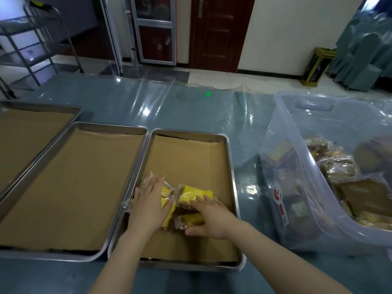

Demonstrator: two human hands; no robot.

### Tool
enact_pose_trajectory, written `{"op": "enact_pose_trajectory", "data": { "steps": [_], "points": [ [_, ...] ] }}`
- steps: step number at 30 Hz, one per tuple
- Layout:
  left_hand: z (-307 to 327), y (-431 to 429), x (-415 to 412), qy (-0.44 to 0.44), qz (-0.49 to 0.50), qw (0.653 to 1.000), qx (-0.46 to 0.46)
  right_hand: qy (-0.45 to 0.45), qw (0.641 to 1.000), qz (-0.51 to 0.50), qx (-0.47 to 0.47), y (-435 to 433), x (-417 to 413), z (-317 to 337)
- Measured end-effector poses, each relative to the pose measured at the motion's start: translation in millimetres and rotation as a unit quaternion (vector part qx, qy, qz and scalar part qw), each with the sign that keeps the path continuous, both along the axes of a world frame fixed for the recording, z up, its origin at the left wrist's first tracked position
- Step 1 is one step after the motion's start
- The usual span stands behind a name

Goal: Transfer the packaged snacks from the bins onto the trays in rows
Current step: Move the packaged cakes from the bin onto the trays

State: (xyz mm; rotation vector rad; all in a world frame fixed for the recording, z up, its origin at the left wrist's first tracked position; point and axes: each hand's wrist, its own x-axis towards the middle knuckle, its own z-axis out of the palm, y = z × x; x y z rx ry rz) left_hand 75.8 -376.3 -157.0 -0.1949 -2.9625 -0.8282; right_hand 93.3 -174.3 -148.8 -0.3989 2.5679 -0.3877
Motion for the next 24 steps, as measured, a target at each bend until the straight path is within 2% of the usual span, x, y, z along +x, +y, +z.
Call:
{"op": "enact_pose_trajectory", "data": {
  "steps": [3, 7, 16, 21, 24],
  "points": [
    [14, 12, 4, 0.017, -0.021, 1.000, 0.010, 0.015, 0.999, 0.000, -0.033, 11, 0, 14],
    [37, 34, 8, 0.035, -0.049, 0.998, 0.004, 0.086, 0.993, -0.034, -0.068, 27, -4, 40],
    [116, 112, 8, 0.133, -0.090, 0.987, -0.020, 0.243, 0.962, -0.048, -0.115, 108, 9, 151],
    [148, 169, 20, 0.178, -0.099, 0.979, -0.007, 0.294, 0.949, -0.045, -0.100, 185, 25, 186],
    [156, 209, 28, 0.178, -0.105, 0.978, 0.008, 0.289, 0.954, -0.038, -0.064, 239, 30, 187]
  ]
}}
